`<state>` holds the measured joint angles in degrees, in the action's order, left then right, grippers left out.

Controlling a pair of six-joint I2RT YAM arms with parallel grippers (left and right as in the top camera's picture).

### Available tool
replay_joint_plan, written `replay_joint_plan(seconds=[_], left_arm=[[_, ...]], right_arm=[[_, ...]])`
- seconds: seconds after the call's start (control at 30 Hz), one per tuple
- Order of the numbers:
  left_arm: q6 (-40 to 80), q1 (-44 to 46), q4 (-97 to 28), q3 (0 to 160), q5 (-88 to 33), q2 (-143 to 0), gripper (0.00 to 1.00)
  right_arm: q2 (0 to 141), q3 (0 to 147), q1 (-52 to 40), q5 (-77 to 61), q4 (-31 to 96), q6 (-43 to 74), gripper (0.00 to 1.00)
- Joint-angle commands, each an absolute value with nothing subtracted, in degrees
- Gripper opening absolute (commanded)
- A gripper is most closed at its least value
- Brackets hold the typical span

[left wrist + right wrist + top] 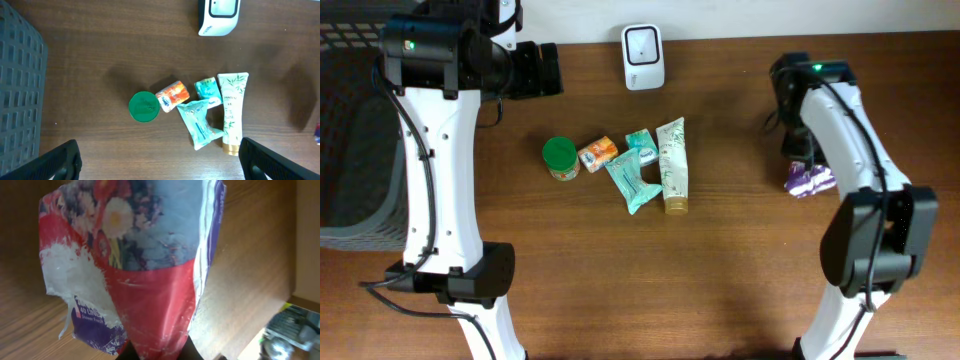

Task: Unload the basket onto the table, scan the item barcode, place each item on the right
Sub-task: 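Reach the right gripper to the purple-red pack and grasp it, then lift the purple-red pack with the right gripper and turn it over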

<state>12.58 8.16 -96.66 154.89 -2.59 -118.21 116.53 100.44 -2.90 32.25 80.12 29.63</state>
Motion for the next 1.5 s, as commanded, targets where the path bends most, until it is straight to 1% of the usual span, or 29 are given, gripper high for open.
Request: replay_joint_plan(seconds=[0.0, 0.03, 0.1, 0.13, 0.17, 0.23, 0.27, 0.3, 0.37, 0.4, 0.53, 0.57, 0.67, 0.73, 0.8, 0.83, 0.9, 0.93, 0.97, 1.0, 1.03, 1.07, 1.1, 1.13, 1.23, 1.3, 1.33, 1.4, 1.47], left_arm=[[11.66, 7.81, -96.73, 155.50, -2.74, -117.38, 0.99], [11.66, 7.81, -96.73, 155.50, -2.74, -117.38, 0.99], [11.66, 7.81, -96.73, 155.50, -2.74, -117.38, 0.99], [11.66, 7.81, -96.73, 155.50, -2.74, -117.38, 0.99], [11.66, 7.81, -96.71, 155.50, -2.74, -117.38, 0.99], [11.66, 7.81, -96.73, 155.50, -2.74, -117.38, 0.99], [11.66, 7.81, -96.71, 155.50, -2.74, -117.38, 0.99], [11.66, 7.81, -96.73, 155.50, -2.74, -117.38, 0.99], [11.66, 7.81, -96.73, 155.50, -2.74, -117.38, 0.99], [11.68, 7.81, -96.73, 155.50, -2.74, -117.38, 0.99], [11.66, 7.81, -96.73, 155.50, -2.74, -117.38, 0.99], [11.66, 7.81, -96.73, 155.50, -2.74, -117.38, 0.99], [11.66, 7.81, -96.73, 155.50, -2.74, -117.38, 0.99], [11.66, 7.81, -96.73, 155.50, -2.74, -117.38, 0.99], [11.66, 7.81, -96.73, 155.50, -2.72, -117.38, 0.99], [11.66, 7.81, -96.73, 155.50, -2.72, -117.38, 0.99], [11.66, 7.81, -96.73, 155.50, -2.74, -117.38, 0.99], [11.66, 7.81, -96.73, 155.50, -2.74, -117.38, 0.99], [11.66, 7.81, -96.73, 155.50, -2.74, -117.38, 0.99], [11.66, 7.81, -96.73, 155.50, -2.74, -117.38, 0.99], [11.68, 7.81, -96.73, 155.50, -2.74, -117.38, 0.99], [11.66, 7.81, -96.73, 155.50, -2.74, -117.38, 0.99], [11.66, 7.81, -96.73, 155.50, -2.72, -117.38, 0.99], [11.66, 7.81, -96.73, 155.50, -2.74, -117.38, 0.99], [11.66, 7.81, -96.73, 155.50, -2.72, -117.38, 0.99], [11.68, 7.81, -96.73, 155.50, -2.74, -117.38, 0.99], [11.66, 7.81, -96.73, 155.50, -2.74, -117.38, 0.99], [11.68, 7.81, -96.73, 155.50, -2.74, -117.38, 0.99], [11.68, 7.81, -96.73, 155.50, -2.74, -117.38, 0.99]], right_arm=[[120.05, 97.21, -7.25, 36.71, 77.19, 30.89, 0.04], [120.99, 97.17, -8.78, 36.69, 76.66, 30.39, 0.04], [121.89, 97.19, -14.00, 34.89, 75.55, 30.30, 0.17], [121.89, 97.95, -17.58, 33.28, 74.46, 30.28, 0.62], [121.89, 100.09, -21.17, 31.46, 74.04, 30.26, 0.79], [121.86, 106.52, -24.10, 23.99, 74.32, 25.17, 0.89], [121.86, 110.39, -24.01, 21.37, 75.70, 24.84, 0.91], [121.86, 115.66, -22.74, 20.16, 78.11, 24.05, 0.98], [121.86, 120.57, -17.06, 18.26, 82.83, 22.17, 0.99], [121.95, 120.33, -12.88, 12.75, 83.44, 18.41, 0.99], [122.06, 113.19, 7.25, -19.07, 81.97, -1.02, 0.98], [122.13, 111.63, 9.80, -22.17, 80.68, -2.00, 0.99], [122.19, 101.45, 17.85, -34.74, 68.88, -2.15, 0.99], [122.19, 90.72, 20.69, -46.02, 56.18, -2.17, 0.99], [122.19, 82.76, 20.58, -52.58, 45.01, -2.00, 1.00], [122.21, 80.12, 20.29, -53.36, 40.80, -0.10, 0.98], [122.21, 74.78, 19.64, -53.36, 31.48, 5.87, 0.87], [122.21, 73.69, 19.20, -53.39, 29.80, 6.35, 0.81], [122.21, 73.14, 18.68, -53.25, 29.28, 6.31, 0.70], [122.21, 72.90, 17.91, -53.15, 29.06, 6.31, 0.50], [122.19, 73.03, 17.19, -53.17, 29.12, 6.39, 0.08], [122.08, 73.63, 17.21, -53.15, 30.28, 7.25, 0.04], [121.16, 76.27, 17.26, -51.66, 34.35, 7.57, 0.04], [119.20, 79.75, 17.10, -45.39, 39.81, 7.60, 0.04], [112.90, 94.15, 13.69, -17.47, 59.05, 8.82, 0.04], [110.98, 106.48, 5.85, 18.17, 74.94, 22.37, 0.04], [110.98, 107.26, 3.18, 26.30, 78.32, 26.59, 0.04], [111.79, 105.60, -0.82, 34.98, 81.60, 31.18, 0.04], [114.96, 104.40, -2.09, 34.96, 81.84, 31.16, 0.04]])
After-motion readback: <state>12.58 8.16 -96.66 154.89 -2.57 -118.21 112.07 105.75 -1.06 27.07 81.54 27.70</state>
